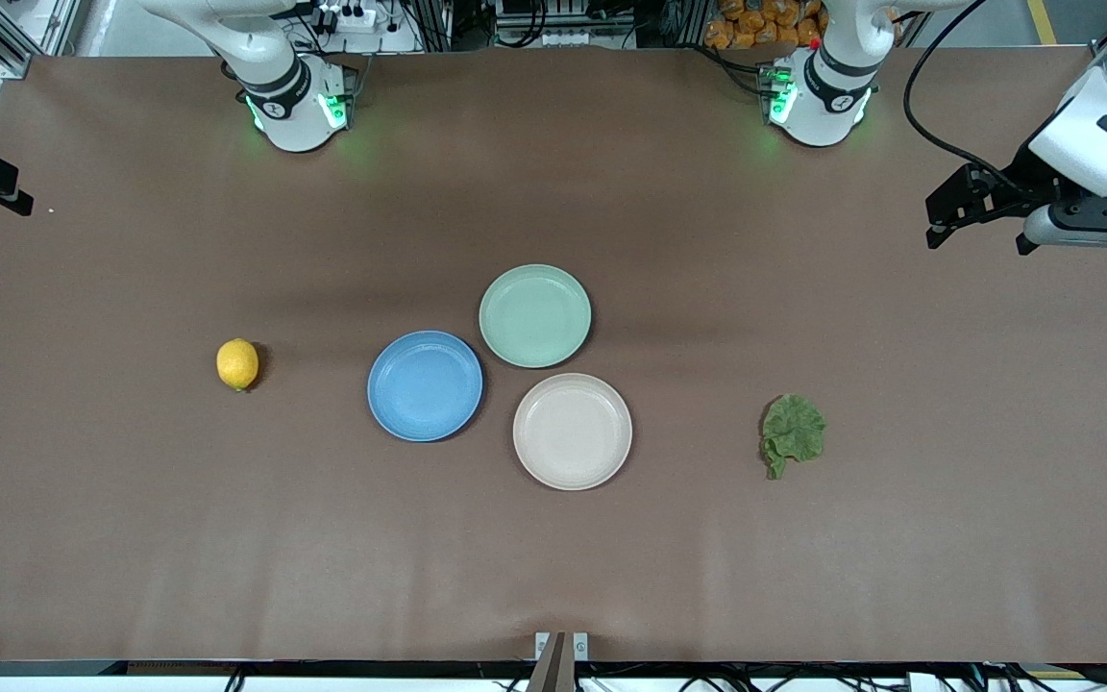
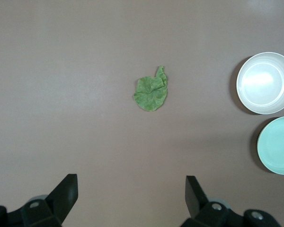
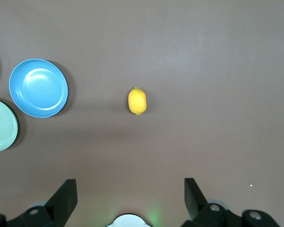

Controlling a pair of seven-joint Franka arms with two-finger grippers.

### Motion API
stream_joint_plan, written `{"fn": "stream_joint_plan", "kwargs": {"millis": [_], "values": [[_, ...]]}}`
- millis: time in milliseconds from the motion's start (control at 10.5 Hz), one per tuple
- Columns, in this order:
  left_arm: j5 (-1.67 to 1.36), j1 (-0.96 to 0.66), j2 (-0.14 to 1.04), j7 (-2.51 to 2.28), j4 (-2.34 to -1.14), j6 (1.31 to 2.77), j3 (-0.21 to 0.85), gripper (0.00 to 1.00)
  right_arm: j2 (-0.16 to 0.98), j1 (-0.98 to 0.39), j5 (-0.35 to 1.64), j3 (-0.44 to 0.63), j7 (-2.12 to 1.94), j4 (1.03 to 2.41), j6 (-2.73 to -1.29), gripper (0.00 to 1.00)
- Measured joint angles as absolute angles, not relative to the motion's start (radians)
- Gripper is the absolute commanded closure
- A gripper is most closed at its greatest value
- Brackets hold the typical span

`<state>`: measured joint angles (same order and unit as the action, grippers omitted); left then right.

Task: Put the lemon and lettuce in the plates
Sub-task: 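Reach the right gripper to the lemon while the left gripper reaches the lettuce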

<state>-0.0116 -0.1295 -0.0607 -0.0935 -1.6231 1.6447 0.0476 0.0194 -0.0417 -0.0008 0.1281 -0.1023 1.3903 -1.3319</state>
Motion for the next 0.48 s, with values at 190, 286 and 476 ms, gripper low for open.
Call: {"fn": "stream_joint_plan", "kwargs": {"millis": [190,286,476], "values": [[-0.012,-0.130,-0.060,-0.093,-1.623,1.644,0.048,0.00,0.019,-0.042,-0.001,0.128,-0.102,1.390,-1.332,0.00],[-0.012,-0.130,-0.057,-0.093,-1.623,1.644,0.048,0.00,0.019,-0.042,-0.001,0.128,-0.102,1.390,-1.332,0.00],[-0.011,-0.130,-0.045,-0.093,-1.623,1.643,0.048,0.00,0.019,-0.042,-0.001,0.128,-0.102,1.390,-1.336,0.00]]}}
